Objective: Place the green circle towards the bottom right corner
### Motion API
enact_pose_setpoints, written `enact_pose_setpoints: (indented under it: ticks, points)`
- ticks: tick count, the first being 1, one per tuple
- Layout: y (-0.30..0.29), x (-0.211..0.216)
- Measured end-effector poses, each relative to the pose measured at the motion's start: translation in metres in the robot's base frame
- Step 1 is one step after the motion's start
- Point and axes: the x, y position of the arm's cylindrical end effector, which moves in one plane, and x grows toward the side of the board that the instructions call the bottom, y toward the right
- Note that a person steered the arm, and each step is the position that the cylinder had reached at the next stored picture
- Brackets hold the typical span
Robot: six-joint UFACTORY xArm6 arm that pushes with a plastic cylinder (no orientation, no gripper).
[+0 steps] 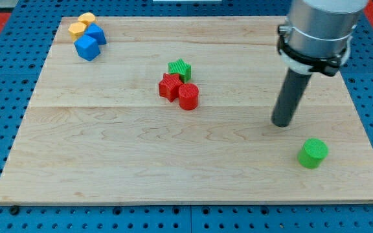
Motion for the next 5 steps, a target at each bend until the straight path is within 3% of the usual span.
enact_pose_setpoints:
  ticks: [3,4,5]
  points:
    - [0.011,0.043]
    - [-0.025,0.004]
    - [-0.147,-0.013]
